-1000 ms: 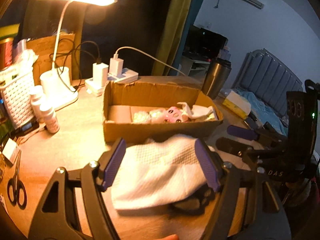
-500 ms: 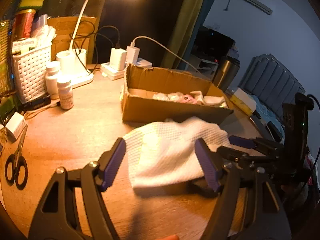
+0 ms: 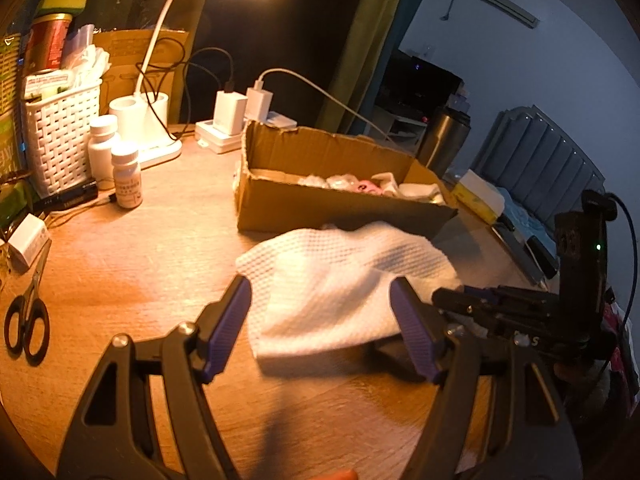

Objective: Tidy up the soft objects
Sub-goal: 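Move the right tool to the white waffle towel and close on it, then lift the waffle towel with the right tool while the left tool moves toward the cotton bags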

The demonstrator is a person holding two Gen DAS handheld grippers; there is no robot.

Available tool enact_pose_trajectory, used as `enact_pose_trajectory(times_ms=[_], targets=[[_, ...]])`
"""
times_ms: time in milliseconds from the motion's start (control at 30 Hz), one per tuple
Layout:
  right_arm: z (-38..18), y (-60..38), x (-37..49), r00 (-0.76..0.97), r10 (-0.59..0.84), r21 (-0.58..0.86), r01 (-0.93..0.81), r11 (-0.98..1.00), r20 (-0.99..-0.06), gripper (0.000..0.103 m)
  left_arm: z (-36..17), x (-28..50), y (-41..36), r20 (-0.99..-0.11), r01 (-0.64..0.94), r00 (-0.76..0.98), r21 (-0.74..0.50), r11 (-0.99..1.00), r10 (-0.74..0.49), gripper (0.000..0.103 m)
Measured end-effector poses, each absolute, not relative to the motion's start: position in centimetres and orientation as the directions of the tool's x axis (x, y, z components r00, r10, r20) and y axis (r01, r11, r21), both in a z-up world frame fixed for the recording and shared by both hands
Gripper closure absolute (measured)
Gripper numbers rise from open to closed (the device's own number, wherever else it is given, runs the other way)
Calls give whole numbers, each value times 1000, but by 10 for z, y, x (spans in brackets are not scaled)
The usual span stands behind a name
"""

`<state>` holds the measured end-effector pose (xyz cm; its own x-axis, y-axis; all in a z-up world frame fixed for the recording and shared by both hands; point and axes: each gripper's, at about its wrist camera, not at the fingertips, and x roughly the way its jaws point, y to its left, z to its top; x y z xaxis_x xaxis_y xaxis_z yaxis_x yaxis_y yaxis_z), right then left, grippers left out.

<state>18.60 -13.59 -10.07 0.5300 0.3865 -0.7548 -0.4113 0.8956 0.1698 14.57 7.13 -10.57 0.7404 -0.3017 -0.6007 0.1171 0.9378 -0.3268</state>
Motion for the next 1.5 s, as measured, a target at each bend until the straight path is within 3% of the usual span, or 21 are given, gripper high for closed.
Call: enact_pose_trajectory(times_ms=[133,533,767,933,1233,1300,1367,1400,1500], targets=[[-88,-130,182,565,388,138,-434,890,-728,93,-103,143,73,-592,117,746,-333,936,-304,30],[-61,-76,191,587,431,39,-562,826,-685,93,-103,137,91,-579,103,757,-352,930,-303,30],[-68,-26,195,537,456,-5,-652,758,-710,93,-105,132,118,-574,50,773,-367,929,-269,30],[-72,10,198,497,478,-24,-711,703,-725,93,-122,137,138,-646,-42,732,-361,932,-217,30],[-112,49,221,417,427,-25,-739,674,-803,93,-123,128,165,-638,-87,744,-390,917,-201,30],[-118,52,223,408,408,-29,-735,677,-817,88,-125,128,169,-638,-96,744,-396,913,-199,30],[-124,56,225,374,370,-27,-734,679,-850,56,-126,129,172,-637,-102,745,-403,910,-198,30],[-126,58,226,366,360,-27,-734,679,-858,50,-127,129,173,-636,-105,746,-405,908,-197,30],[-132,63,226,355,342,-38,-740,672,-870,47,-127,129,176,-635,-113,748,-411,904,-195,30]])
